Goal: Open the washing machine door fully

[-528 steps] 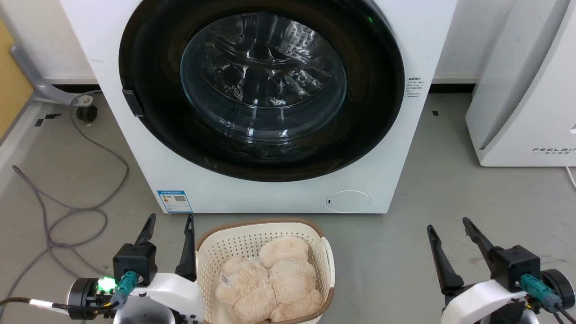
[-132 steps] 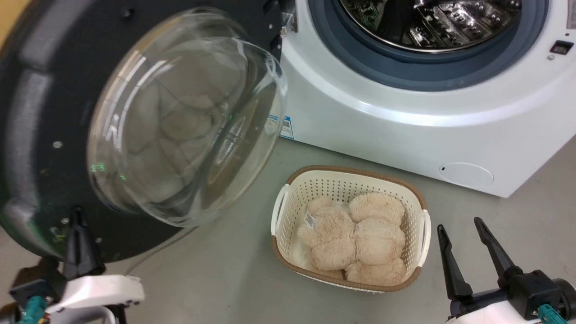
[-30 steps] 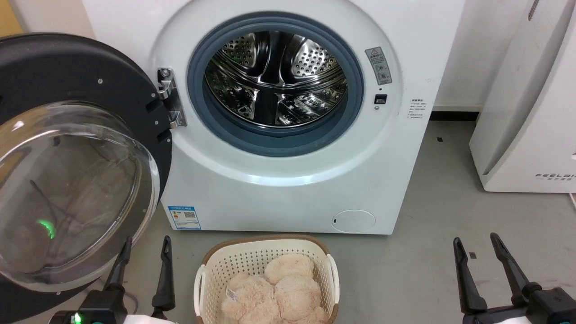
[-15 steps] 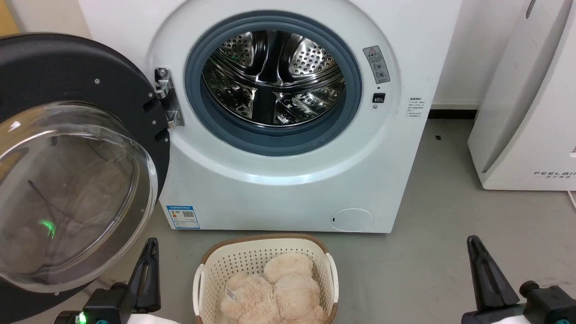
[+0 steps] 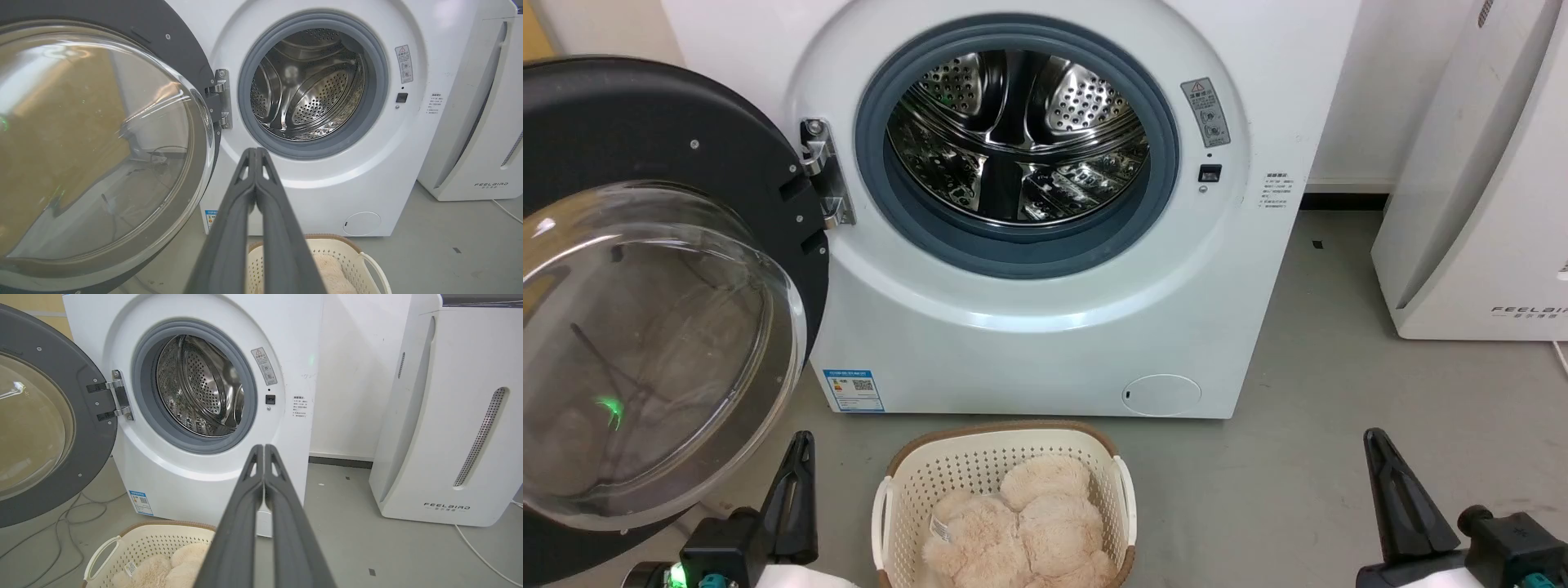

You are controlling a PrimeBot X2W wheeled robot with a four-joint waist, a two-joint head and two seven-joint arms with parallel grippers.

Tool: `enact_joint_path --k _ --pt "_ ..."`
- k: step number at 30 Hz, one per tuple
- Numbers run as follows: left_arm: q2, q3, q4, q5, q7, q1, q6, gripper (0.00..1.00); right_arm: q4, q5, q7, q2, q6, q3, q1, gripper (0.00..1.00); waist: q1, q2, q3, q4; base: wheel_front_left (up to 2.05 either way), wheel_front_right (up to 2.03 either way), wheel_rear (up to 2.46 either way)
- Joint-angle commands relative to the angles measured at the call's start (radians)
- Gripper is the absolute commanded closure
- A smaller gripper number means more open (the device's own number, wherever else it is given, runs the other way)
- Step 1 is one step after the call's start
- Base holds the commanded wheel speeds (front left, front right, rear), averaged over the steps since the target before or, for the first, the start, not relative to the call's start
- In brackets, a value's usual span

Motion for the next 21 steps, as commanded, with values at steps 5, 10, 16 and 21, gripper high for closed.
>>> enact_joint_path --k 5,10,16,21 --pt "0.000 -0.007 -0.006 0.008 0.014 -0.015 0.007 1.00 0.001 -0.012 0.014 0.001 0.000 0.004 -0.021 1.00 0.0000 0.0000 0.003 -0.001 0.00 0.00 0.00" --pt "0.000 -0.010 -0.007 0.010 0.024 -0.018 0.010 1.00 0.001 -0.015 0.024 0.001 0.000 0.006 -0.025 1.00 0.0000 0.0000 0.006 -0.001 0.00 0.00 0.00" --pt "0.000 -0.014 -0.009 0.012 0.036 -0.022 0.014 1.00 0.002 -0.018 0.036 0.001 0.000 0.009 -0.031 1.00 0.0000 0.0000 0.010 -0.002 0.00 0.00 0.00" --pt "0.001 -0.017 -0.010 0.014 0.046 -0.026 0.016 1.00 0.002 -0.021 0.047 0.001 0.000 0.011 -0.035 1.00 0.0000 0.0000 0.012 -0.003 0.00 0.00 0.00"
